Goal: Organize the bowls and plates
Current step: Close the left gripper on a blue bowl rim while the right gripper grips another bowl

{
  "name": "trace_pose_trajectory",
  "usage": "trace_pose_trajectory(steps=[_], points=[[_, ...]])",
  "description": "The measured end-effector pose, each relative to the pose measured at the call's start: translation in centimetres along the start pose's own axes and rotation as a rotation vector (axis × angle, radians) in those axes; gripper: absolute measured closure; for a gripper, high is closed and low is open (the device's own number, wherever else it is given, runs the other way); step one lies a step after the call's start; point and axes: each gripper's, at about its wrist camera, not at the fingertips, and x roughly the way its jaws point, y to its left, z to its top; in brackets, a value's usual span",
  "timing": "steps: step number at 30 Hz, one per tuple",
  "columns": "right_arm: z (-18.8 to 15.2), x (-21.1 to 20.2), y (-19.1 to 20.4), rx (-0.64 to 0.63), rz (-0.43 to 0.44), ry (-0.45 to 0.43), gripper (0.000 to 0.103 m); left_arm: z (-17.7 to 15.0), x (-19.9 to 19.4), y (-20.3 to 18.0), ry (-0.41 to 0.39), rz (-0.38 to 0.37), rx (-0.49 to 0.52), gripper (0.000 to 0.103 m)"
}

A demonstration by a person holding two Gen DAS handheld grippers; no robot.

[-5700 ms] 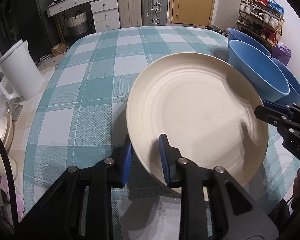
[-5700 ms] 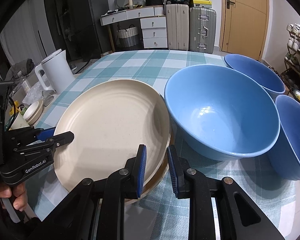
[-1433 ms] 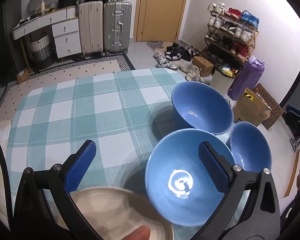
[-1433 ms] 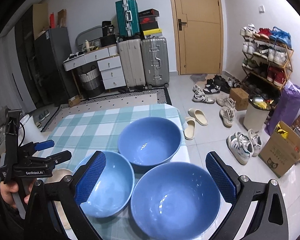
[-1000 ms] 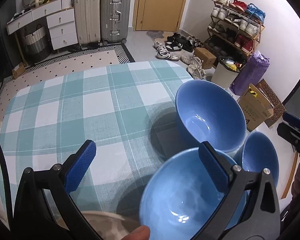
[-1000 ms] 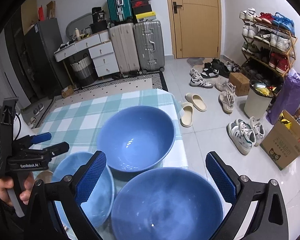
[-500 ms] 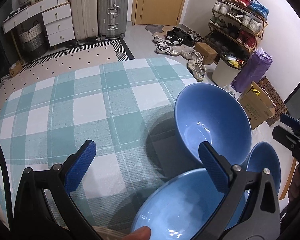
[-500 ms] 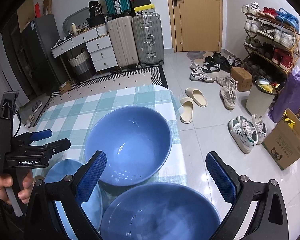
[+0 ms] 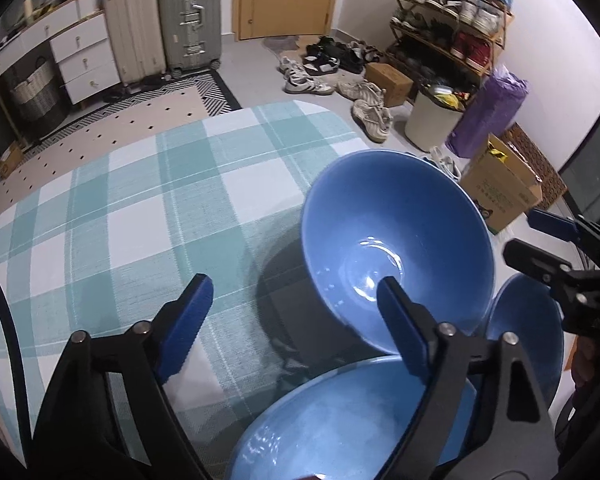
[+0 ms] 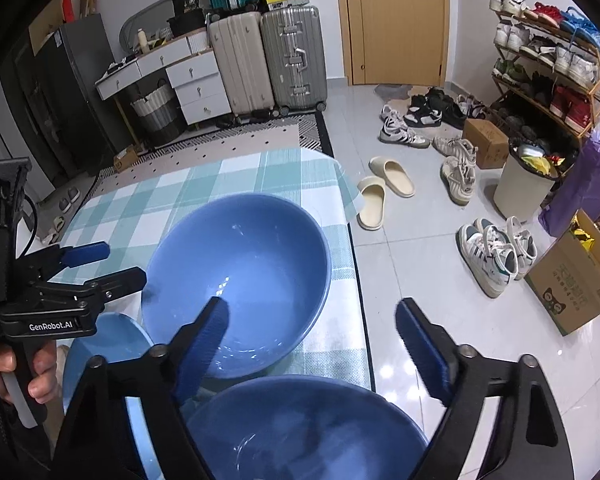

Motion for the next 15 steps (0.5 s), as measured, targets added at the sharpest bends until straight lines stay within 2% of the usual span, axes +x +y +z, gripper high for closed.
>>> trace_pose_trajectory(steps=[7, 11, 12, 14, 15], points=[[0.2, 1.6, -0.3, 0.009, 0.012, 0.034, 0.026, 0.2, 0.7, -0.8, 0.008, -0.010, 0.016, 0.032], [0.1, 2.6, -0.2, 0.000, 0.017, 0.050, 0.036, 0.1, 1.3, -0.9, 0.017, -0.009, 0.014, 0.037], [0.1, 2.8, -0.1, -0.003, 0.016, 0.054, 0.037, 0.1, 1.5, -0.8, 0.023, -0.008, 0.012, 0.043], [0.0, 3.3, 0.0, -0.007, 0.012, 0.063, 0.049, 0.0, 1.9, -0.7, 0.034, -0.015, 0.010, 0.049], [0.0, 3.5, 0.1, -0.007, 0.013, 0.067, 0.051, -0.1, 2.1, -0.8, 0.036, -0.023, 0.012, 0.055]])
